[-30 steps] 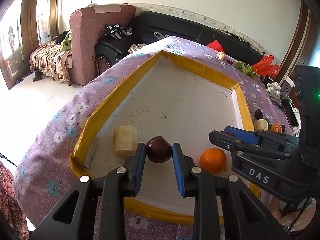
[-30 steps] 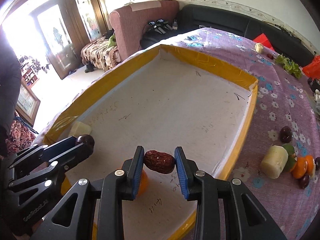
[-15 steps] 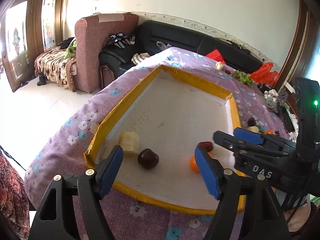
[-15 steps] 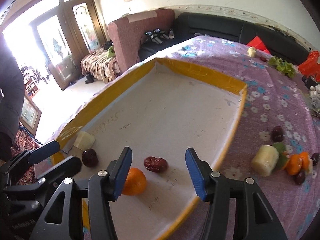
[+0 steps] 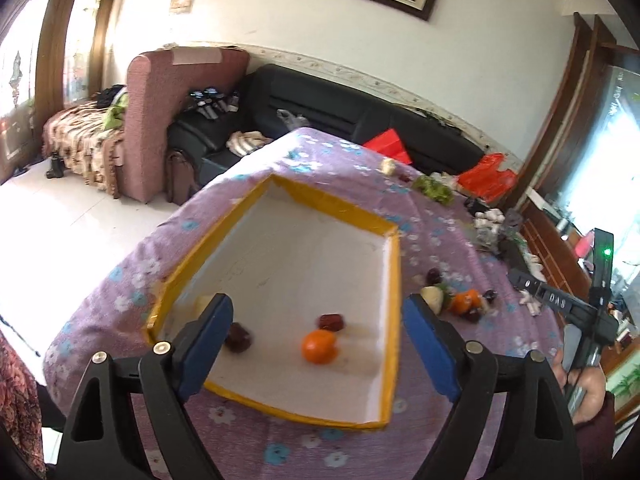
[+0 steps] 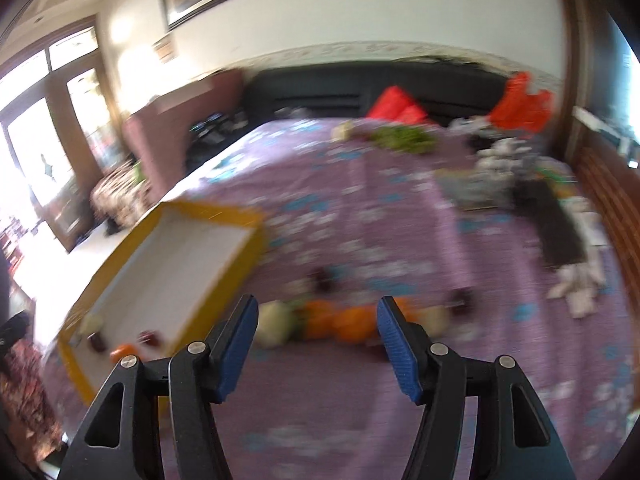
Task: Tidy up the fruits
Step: 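Move both tools back over the fruit on the cloth, then lower the right tool to a dark plum while the left grasps a white chunk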
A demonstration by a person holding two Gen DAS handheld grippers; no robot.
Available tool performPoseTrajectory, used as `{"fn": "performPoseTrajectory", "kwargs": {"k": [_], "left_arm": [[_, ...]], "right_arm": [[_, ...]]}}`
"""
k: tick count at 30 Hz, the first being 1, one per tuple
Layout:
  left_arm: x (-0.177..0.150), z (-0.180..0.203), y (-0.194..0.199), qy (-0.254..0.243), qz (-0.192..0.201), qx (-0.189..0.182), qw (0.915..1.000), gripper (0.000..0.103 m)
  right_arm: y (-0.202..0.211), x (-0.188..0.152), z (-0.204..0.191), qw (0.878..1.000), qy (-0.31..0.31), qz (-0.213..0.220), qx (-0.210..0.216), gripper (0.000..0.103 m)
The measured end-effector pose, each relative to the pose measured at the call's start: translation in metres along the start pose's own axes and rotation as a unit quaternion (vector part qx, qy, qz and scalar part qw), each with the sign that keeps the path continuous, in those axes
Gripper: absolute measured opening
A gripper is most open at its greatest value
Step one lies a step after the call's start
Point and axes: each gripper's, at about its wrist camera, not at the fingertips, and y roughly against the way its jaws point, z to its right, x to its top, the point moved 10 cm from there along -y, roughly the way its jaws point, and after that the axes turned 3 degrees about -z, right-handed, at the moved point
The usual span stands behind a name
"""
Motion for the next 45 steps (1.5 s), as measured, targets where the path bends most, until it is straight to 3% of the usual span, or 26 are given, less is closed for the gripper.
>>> {"fn": "performPoseTrajectory", "kwargs": {"k": [3,8,14,18,21,23,27,33,42,43,45], "left_arm": [[0.003,0.028,-0.011,-0.013,-0.012,-0.022,0.9996,0.087],[-0.006,0.064,-0.038,-0.024,-0.041,-0.041,0.998,0.087],[-0.02,0.082,-0.073,-0.037,-0.081,-0.039,0.9952,0.087],[-0.017,0.09,-0.088,-0.055,-0.084,-0.032,0.9944,0.087],[-0.017,0.103,-0.103,-0.088,-0.089,-0.023,0.9919,0.076],[-0.018,0.117,-0.117,-0.111,-0.096,-0.021,0.989,0.066],[-0.02,0.143,-0.145,-0.165,-0.107,-0.012,0.9804,0.063],[-0.033,0.162,-0.193,-0.227,-0.143,0.02,0.9631,0.063],[-0.048,0.154,-0.219,-0.229,-0.175,0.035,0.957,0.063],[-0.05,0.154,-0.221,-0.229,-0.179,0.034,0.9561,0.06],[-0.052,0.16,-0.222,-0.224,-0.185,0.008,0.9569,0.042]], "right_arm": [[0.015,0.019,0.048,0.999,-0.032,0.017,-0.034,0.077],[0.005,0.019,0.083,0.997,-0.076,-0.003,-0.022,0.079],[-0.053,-0.018,0.052,0.994,-0.076,-0.059,0.042,0.078],[-0.075,-0.036,0.035,0.995,-0.049,-0.077,0.037,0.076],[-0.088,-0.049,0.031,0.995,-0.03,-0.092,0.023,0.074],[-0.093,-0.056,0.032,0.995,-0.025,-0.099,0.018,0.072],[-0.096,-0.055,0.03,0.996,-0.013,-0.092,0.014,0.069],[-0.096,-0.055,0.023,0.995,-0.01,-0.092,0.029,0.057],[-0.095,-0.059,0.025,0.995,-0.01,-0.098,0.035,0.055],[-0.095,-0.06,0.024,0.995,-0.009,-0.098,0.034,0.055],[-0.094,-0.06,0.024,0.995,-0.007,-0.098,0.032,0.055]]}}
